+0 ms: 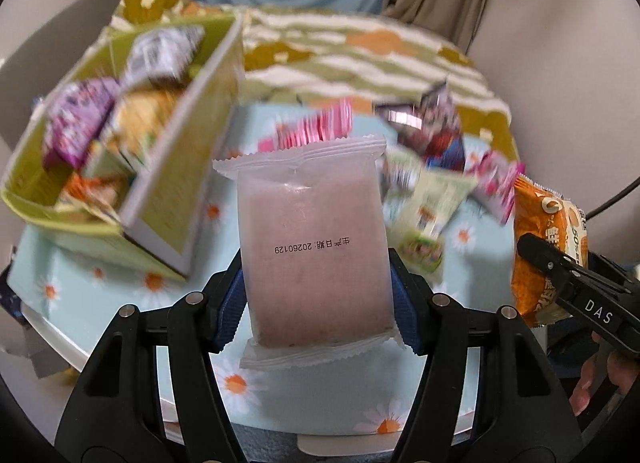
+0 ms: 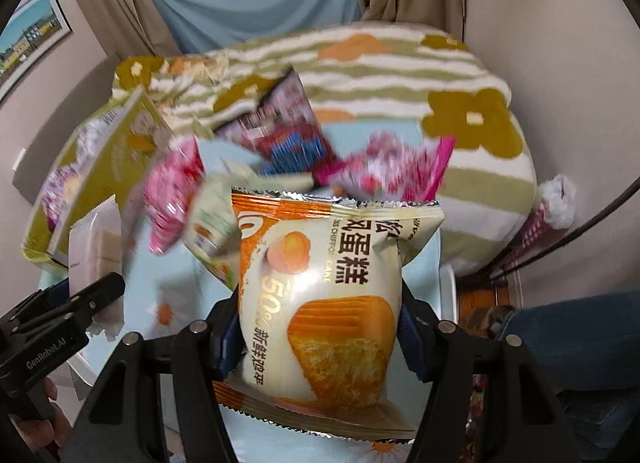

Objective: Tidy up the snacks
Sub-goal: 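Carry both snacks into the yellow box and open both tools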

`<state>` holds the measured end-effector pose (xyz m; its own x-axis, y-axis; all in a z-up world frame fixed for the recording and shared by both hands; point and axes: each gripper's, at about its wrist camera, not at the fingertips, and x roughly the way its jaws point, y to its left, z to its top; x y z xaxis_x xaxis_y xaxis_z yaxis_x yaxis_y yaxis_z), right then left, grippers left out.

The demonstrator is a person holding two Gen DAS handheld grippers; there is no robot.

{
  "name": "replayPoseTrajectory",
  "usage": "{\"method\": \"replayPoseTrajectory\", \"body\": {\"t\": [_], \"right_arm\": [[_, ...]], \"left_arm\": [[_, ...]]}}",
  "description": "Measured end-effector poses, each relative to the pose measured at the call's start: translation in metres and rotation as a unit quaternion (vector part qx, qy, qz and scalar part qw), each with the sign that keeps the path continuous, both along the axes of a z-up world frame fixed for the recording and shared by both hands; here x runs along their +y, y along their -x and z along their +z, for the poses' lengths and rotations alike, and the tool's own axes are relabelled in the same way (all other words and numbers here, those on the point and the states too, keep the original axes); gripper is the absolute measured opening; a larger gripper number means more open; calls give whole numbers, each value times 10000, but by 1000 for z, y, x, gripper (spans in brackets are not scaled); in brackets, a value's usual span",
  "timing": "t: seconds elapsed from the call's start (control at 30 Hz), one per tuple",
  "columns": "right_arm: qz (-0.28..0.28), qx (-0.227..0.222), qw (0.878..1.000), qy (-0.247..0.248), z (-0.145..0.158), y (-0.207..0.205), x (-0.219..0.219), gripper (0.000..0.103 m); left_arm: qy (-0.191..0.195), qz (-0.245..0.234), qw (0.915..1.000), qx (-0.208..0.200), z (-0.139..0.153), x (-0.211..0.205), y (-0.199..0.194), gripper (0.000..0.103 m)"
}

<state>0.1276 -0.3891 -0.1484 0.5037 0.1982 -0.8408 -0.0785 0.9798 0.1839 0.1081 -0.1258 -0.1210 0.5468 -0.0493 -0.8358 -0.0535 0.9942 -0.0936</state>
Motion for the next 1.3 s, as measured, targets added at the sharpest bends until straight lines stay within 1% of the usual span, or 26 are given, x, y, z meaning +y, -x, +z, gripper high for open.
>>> {"method": "replayPoseTrajectory", "body": {"t": [0.07,0.13,0.27,0.3,0.4,0.47,0.6,0.73,0.83,0.93,1.1,1.17,1.23,1.3], "right_arm": [[56,-207,9998,-26,18,0,4,60],[163,-423,9990,-52,38,-1,15,60],[393,-735,9961,-295,69,-8,40,60],[488,-841,9945,-383,80,-11,53,60],[681,-1012,9911,-526,98,-19,84,60],[865,-1090,9881,-661,109,-26,114,60],[1088,-1151,9847,-728,117,-38,164,60],[1193,-1026,9838,-864,116,-59,217,60],[1172,-914,9849,-885,111,-76,251,60],[1087,-791,9871,-873,104,-93,278,60],[908,-624,9909,-771,91,-113,306,60],[808,-532,9928,-713,82,-121,314,60],[722,-459,9938,-711,75,-126,318,60],[670,-419,9944,-698,71,-127,320,60]], "left_arm": [[67,60,9997,-214,18,7,0,62],[103,132,9989,-434,37,23,0,62],[103,201,9971,-723,72,58,-1,62],[91,225,9967,-779,80,70,-3,62],[47,303,9958,-862,95,103,-12,62],[24,339,9954,-898,99,124,-22,62],[-38,402,9958,-824,100,173,-43,62],[-115,318,9972,-668,93,219,-75,62],[-130,207,9982,-554,86,246,-101,62],[-143,57,9990,-417,74,267,-130,62],[-147,-248,9995,-116,46,285,-174,62],[-182,-313,9993,9,37,288,-183,68],[-124,-337,9993,-37,33,292,-182,103],[-7,-329,9993,-156,32,299,-176,103]]}}
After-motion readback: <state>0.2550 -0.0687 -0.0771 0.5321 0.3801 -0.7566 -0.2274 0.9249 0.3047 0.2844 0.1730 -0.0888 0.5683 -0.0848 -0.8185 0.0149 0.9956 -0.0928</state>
